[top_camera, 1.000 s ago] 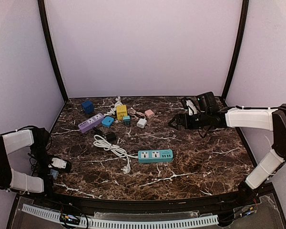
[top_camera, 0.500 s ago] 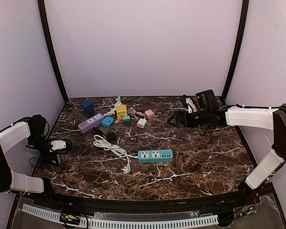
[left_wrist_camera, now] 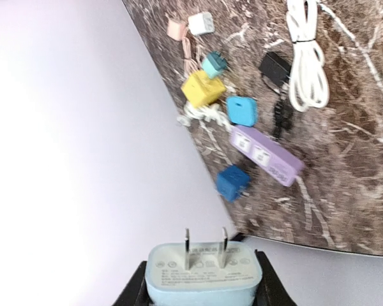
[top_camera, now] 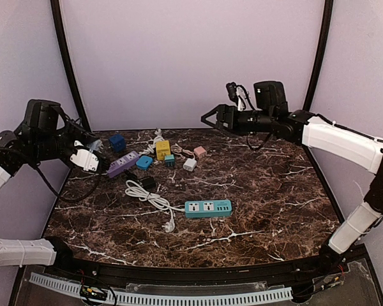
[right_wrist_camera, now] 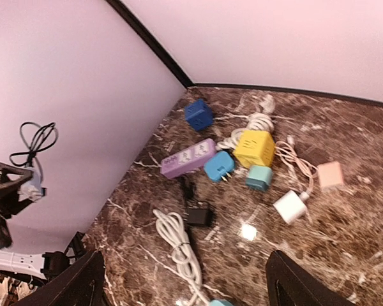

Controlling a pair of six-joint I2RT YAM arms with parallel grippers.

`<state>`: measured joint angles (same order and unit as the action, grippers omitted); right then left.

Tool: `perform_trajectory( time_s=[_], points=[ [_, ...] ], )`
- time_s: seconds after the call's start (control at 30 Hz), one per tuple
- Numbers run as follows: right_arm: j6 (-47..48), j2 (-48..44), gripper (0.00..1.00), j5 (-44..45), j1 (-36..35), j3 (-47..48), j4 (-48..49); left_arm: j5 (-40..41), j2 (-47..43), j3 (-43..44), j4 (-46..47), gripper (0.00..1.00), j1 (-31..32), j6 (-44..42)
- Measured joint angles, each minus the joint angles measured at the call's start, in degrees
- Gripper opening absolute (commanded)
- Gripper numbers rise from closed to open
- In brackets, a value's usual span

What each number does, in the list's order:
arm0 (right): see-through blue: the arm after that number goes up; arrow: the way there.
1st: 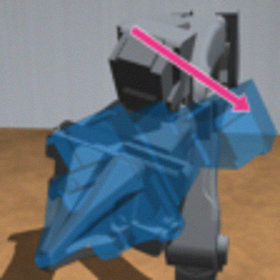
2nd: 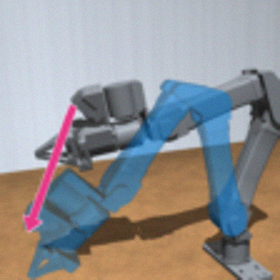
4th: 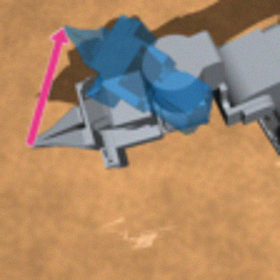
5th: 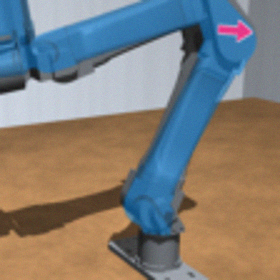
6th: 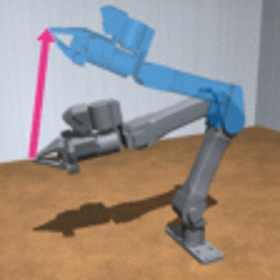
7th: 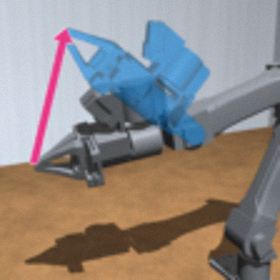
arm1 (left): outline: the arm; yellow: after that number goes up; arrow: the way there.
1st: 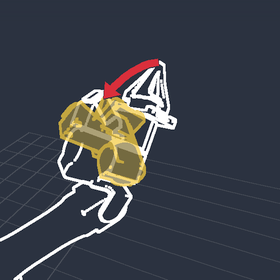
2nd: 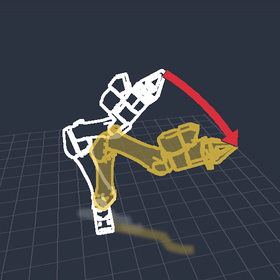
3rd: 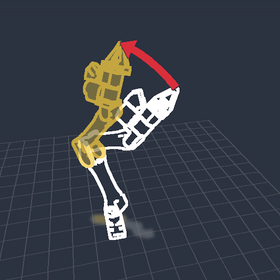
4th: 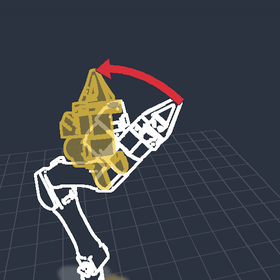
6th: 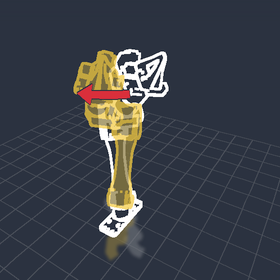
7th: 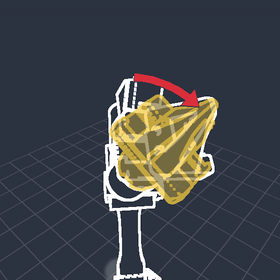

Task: Insert the plug
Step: Pick up the plug from the center of the board.

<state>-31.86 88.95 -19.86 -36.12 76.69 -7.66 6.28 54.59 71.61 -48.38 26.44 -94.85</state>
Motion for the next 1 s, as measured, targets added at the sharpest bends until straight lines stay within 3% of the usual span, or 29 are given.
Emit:
perform_trajectory(
  time_s=[0.13, 0.37, 0.6, 1.0],
  points=[
    [1.81, 2.12, 0.83, 2.43, -8.37, 6.75, 1.14, 3.61, 1.16, -5.79, 13.11, 0.01, 10.27, -10.67],
    [5.31, 6.97, 0.79, 3.34, -16.68, 7.61, 5.81, 5.64, 10.10, -8.07, 28.59, 0.01, 22.32, -14.58],
    [8.00, 10.29, 0.71, 7.37, -21.42, 7.54, 7.69, 6.95, 11.67, -9.20, 34.75, 0.01, 25.00, -15.23],
    [8.11, 13.88, 0.65, 5.27, -21.31, 9.05, 12.96, 9.27, 13.51, -9.14, 39.21, 0.00, 25.51, -14.16]
  ],
)
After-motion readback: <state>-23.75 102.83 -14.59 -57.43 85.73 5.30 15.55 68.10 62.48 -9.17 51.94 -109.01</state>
